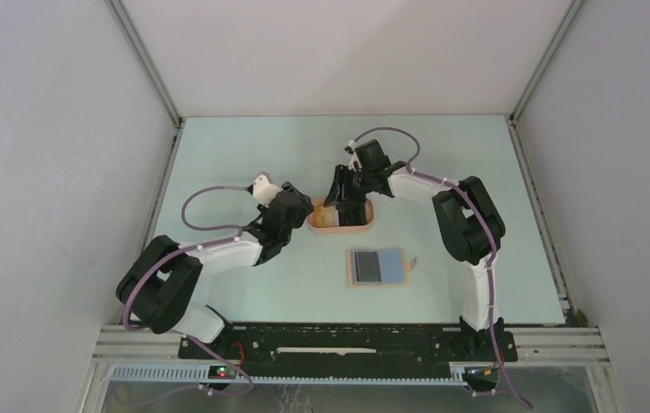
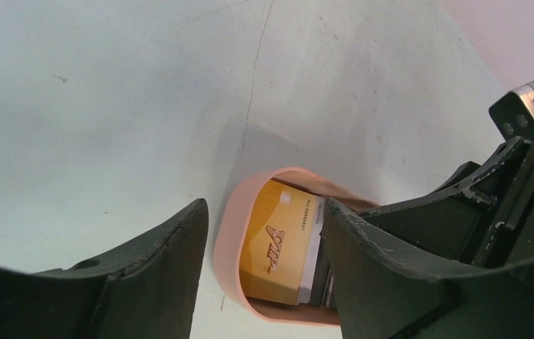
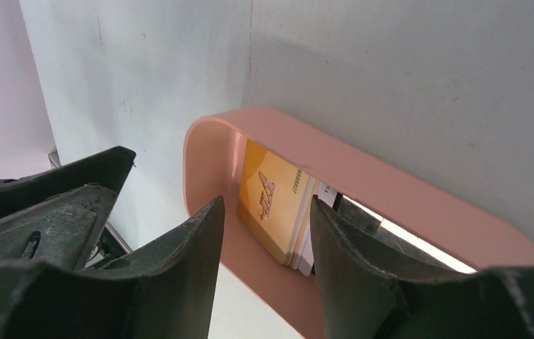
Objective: Put the credit cards into the card holder
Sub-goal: Pick up the credit card from the storage box.
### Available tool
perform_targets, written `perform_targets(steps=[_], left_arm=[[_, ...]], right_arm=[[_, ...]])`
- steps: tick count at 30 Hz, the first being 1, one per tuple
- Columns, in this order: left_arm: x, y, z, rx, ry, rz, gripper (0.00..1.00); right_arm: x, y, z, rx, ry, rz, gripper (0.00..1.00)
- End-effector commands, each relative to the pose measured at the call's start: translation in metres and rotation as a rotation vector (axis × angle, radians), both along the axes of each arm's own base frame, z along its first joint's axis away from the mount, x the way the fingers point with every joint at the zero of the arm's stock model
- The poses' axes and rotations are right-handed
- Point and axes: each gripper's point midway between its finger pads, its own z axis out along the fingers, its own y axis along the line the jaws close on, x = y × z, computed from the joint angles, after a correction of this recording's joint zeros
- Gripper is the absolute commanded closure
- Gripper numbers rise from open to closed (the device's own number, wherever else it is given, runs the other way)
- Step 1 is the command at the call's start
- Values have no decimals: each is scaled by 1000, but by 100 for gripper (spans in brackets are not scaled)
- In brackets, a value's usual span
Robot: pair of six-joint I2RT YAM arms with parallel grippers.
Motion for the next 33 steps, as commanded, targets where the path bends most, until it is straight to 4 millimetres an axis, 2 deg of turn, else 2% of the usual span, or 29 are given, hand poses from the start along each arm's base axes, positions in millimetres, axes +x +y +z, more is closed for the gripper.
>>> perform_targets(steps=[1, 11, 15, 25, 33], left_arm=[[3, 1, 2, -26, -23, 36, 35], [3, -1, -4, -13, -15, 17, 41], [2, -7, -9, -15, -2, -7, 51], [0, -14, -19, -11, 22, -30, 52], [-4, -22, -26, -18, 33, -65, 59]], right_arm=[[6, 10, 9, 19, -8, 8, 44], [3, 11, 1, 9, 14, 14, 46], [5, 8, -2, -8, 10, 2, 46], [-1, 12, -5, 18, 46, 25, 46], [1, 13, -8, 30, 62, 33, 47]])
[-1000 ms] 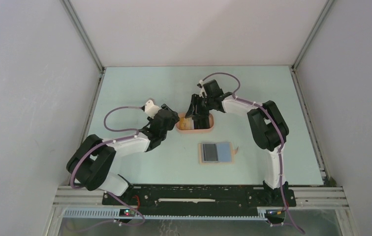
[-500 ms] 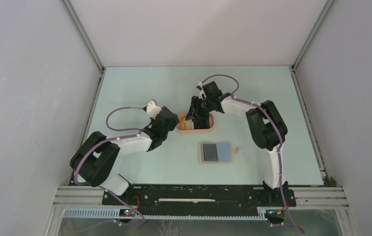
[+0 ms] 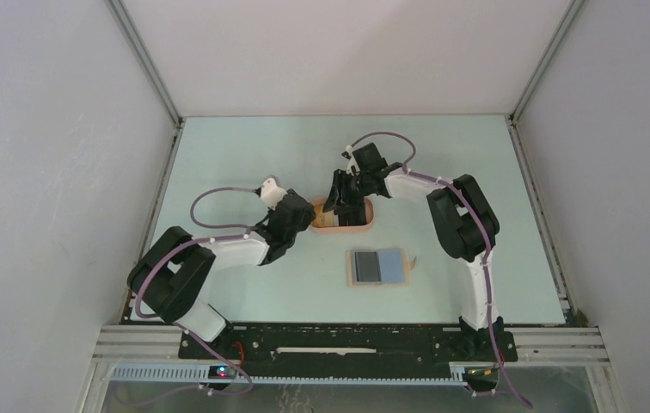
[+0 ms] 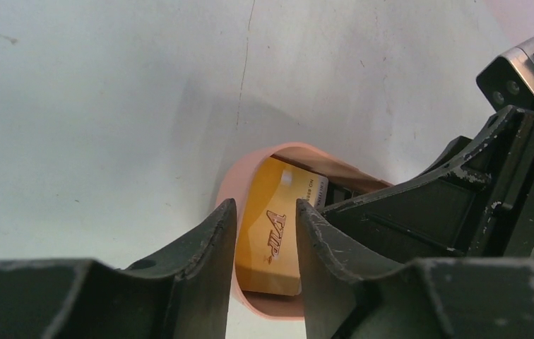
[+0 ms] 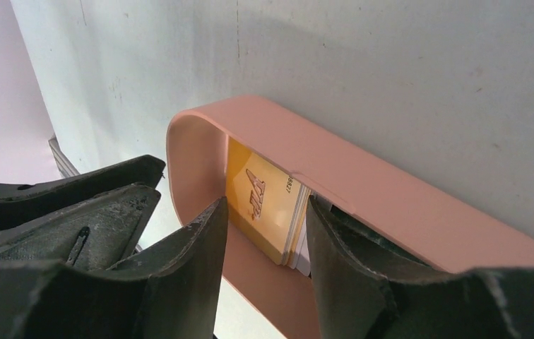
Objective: Put the credit cards into the card holder
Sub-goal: Pick up the credit card from the storage box.
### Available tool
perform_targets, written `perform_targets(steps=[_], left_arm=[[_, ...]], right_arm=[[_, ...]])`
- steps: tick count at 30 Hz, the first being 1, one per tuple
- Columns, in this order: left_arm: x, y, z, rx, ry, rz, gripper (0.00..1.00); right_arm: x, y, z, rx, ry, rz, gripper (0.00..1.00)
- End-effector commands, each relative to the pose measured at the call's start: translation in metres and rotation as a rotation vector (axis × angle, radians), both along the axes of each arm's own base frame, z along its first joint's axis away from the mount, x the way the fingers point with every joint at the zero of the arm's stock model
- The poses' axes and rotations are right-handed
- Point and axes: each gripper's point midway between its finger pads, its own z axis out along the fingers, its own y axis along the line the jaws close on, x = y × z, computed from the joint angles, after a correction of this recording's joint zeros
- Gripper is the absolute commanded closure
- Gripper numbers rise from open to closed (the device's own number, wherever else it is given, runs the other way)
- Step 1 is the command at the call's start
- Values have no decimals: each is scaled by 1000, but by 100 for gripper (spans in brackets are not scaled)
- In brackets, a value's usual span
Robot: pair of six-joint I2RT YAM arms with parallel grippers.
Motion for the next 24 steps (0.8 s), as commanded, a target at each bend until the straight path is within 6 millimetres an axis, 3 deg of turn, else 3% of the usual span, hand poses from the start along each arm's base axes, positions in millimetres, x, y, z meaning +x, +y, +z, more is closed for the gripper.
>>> perform_targets(steps=[1, 13, 24], left_arm=[[-2, -6, -4, -9, -6, -19, 61], [-6, -10, -7, -12, -1, -38, 70], [-6, -13, -7, -9, 0, -50, 71]], right_arm=[[8, 7, 6, 27, 3, 3, 47], [2, 14, 20, 129, 33, 31, 48], [-3, 18, 29, 193, 57, 54, 50]])
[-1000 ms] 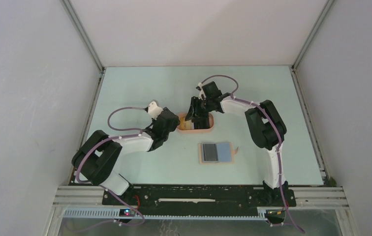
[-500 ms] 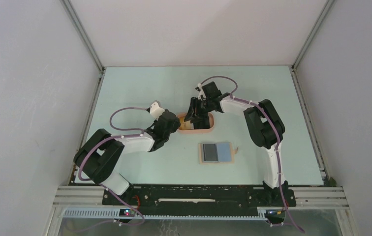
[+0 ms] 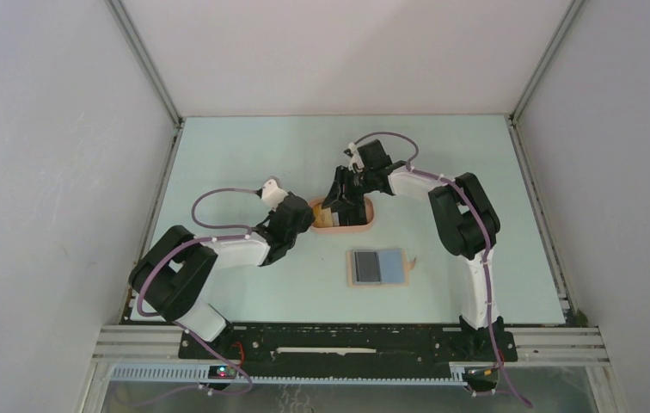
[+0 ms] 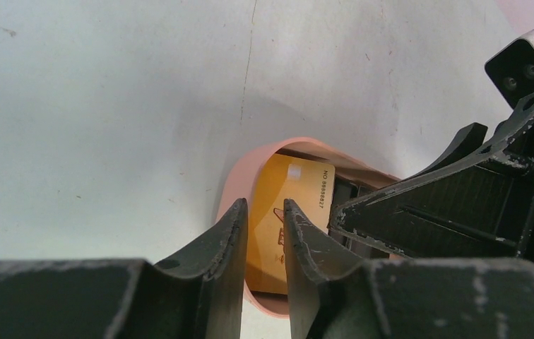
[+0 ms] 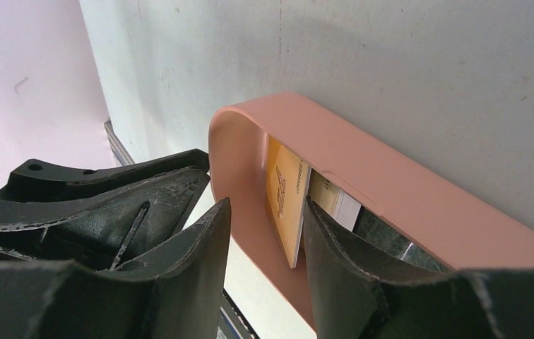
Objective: Put the credit cards into the card holder
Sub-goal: Pick up the credit card from the storage box.
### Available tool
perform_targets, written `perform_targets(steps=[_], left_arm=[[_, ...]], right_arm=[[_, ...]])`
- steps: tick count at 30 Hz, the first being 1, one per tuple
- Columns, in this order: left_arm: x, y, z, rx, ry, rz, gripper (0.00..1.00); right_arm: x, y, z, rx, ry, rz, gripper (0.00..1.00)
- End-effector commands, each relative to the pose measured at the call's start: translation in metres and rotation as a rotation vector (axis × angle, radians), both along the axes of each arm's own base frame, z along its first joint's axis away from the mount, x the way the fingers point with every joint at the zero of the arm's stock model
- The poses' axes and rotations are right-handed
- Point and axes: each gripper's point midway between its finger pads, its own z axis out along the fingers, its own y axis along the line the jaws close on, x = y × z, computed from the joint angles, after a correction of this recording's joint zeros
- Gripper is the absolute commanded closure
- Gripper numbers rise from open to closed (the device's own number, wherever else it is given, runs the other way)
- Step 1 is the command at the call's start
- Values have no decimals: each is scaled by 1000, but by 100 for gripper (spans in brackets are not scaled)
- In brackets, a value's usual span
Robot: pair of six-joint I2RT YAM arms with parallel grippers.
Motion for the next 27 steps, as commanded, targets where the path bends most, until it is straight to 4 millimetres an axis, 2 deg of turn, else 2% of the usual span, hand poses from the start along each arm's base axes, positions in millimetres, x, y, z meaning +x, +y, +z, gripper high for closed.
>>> perform_targets(steps=[1, 6, 19, 27], left_arm=[[-3, -9, -1, -11, -11, -36, 71], [-3, -10, -1, -11, -11, -39, 71], [-3, -12, -1, -9, -11, -52, 71], [-3, -13, -1, -8, -13, -57, 71]], right_arm=[[-3, 13, 15, 75, -8, 31, 50], [-7, 16, 13, 102, 19, 46, 60], [-7, 14, -7, 24, 11, 54, 53], [-17, 24, -2, 105, 52, 103, 54]])
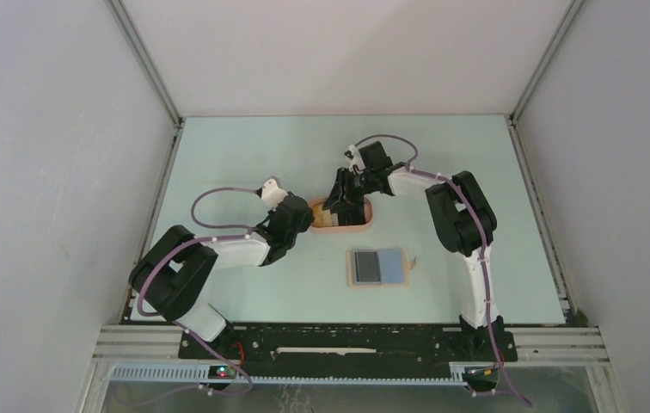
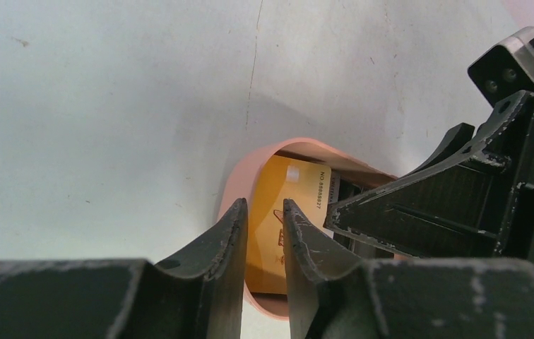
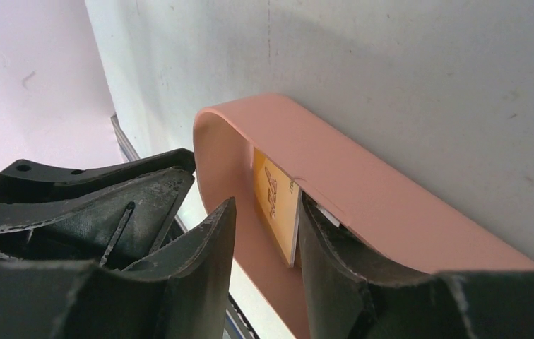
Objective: Put the credit cards into the card holder
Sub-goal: Pick up the credit card from the storage box.
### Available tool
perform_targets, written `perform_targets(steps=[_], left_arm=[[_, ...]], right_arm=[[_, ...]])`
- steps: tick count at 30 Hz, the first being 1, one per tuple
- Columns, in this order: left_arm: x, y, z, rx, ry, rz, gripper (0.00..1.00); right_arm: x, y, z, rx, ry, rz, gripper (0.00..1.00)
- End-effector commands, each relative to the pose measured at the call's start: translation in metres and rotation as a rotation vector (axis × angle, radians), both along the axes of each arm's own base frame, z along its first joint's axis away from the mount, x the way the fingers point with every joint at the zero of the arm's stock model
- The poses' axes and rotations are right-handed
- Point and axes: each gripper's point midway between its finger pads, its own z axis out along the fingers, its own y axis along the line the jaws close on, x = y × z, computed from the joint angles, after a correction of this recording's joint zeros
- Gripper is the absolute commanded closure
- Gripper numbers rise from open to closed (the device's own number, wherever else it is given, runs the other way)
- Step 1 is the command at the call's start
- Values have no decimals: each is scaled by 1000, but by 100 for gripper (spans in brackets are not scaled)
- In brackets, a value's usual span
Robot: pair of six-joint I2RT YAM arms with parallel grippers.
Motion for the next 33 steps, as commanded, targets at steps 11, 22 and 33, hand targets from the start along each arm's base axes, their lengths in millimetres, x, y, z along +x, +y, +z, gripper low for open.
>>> perform_targets(steps=[11, 22, 33], left_arm=[[-4, -16, 0, -31, -9, -65, 71], [-4, -17, 0, -31, -11, -70, 72], [-4, -18, -1, -29, -9, -73, 72]], right_arm=[[-23, 29, 34, 183, 3, 130, 57], [-17, 22, 12, 75, -8, 105, 53], [-11, 12, 0, -39, -42, 78, 55]])
